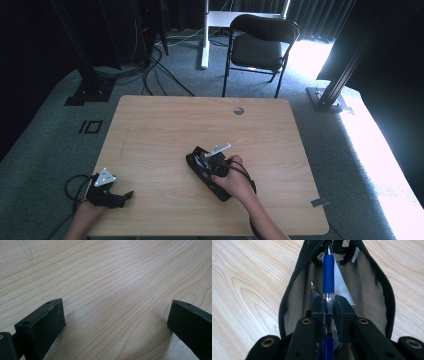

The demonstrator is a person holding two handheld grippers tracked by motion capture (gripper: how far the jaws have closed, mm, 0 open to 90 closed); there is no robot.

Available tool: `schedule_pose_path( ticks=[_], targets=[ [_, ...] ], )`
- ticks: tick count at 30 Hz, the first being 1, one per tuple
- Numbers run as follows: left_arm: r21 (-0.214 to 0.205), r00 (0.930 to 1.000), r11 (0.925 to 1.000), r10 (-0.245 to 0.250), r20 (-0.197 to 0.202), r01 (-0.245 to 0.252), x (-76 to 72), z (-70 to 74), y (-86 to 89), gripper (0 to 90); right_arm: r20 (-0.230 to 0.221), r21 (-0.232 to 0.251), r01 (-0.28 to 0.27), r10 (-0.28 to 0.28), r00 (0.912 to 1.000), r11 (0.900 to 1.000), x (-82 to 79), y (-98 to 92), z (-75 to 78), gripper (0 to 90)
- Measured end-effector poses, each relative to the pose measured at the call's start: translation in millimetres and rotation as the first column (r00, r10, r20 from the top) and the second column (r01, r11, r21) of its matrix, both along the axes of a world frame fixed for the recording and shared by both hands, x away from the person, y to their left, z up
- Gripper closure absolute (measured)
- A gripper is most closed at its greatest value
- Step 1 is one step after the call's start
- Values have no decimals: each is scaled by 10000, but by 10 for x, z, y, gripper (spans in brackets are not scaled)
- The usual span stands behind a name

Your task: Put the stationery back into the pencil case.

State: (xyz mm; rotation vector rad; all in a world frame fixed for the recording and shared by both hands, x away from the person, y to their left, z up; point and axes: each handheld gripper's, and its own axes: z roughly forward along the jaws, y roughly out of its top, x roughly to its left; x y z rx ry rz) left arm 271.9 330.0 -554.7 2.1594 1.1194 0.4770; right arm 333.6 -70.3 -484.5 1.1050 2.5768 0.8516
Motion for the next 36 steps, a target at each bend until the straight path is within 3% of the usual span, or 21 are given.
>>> schedule_pose_path(
  ticks=[6,16,19,20,23,36],
  targets=[
    [-2,10000,10000,1,0,-1,0,0,0,16,-4,202,-15,15,10000,9998,-4,-10,12,732],
    [-10,10000,10000,6,-2,-6,0,-1,-1,16,783,1199,275,-370,9962,9924,-19,-211,206,624],
    [-10,10000,10000,5,-4,-5,0,0,-1,16,952,1490,430,-576,9938,9879,-12,-272,241,580],
    [-3,10000,10000,2,1,-2,0,0,0,16,1240,1717,678,-898,9882,9828,6,-360,270,542],
    [0,10000,10000,1,-1,-1,0,0,0,16,1362,1834,859,-1119,9843,9793,18,-429,279,524],
    [-10,10000,10000,6,-8,-6,-1,0,-1,16,1371,2213,1523,-1854,9731,9632,55,-682,220,420]
  ],
)
